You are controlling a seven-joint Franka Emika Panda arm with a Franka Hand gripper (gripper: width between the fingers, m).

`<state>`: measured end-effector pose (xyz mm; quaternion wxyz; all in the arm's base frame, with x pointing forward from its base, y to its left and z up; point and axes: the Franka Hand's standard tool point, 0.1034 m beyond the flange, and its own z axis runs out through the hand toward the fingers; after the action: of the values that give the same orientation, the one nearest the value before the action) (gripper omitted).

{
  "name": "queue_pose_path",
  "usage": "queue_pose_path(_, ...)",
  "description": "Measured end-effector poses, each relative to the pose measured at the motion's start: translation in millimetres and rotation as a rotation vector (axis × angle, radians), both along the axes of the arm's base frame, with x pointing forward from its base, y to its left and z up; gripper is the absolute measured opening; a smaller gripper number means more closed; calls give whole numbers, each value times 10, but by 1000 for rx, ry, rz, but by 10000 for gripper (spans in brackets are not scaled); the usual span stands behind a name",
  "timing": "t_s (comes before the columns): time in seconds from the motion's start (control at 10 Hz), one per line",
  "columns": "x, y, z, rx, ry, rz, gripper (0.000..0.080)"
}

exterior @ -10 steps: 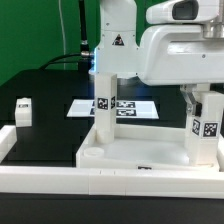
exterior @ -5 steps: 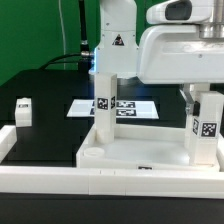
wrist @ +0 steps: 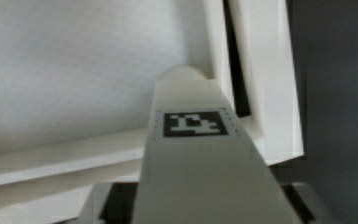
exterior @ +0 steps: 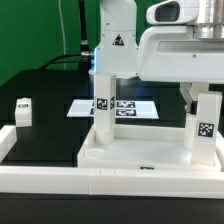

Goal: Assemble desk

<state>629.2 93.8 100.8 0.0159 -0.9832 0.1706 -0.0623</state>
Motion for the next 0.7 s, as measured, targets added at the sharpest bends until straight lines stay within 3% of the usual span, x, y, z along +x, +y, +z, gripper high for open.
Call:
queue_pose_path(0.1,-3,-14,-7,52,4,-162,290)
queue_pose_path(0.3,-23,79,-8,88,20,-420,290)
queue_pose_path(0.7,-25,73,-10,143,33,-815,290)
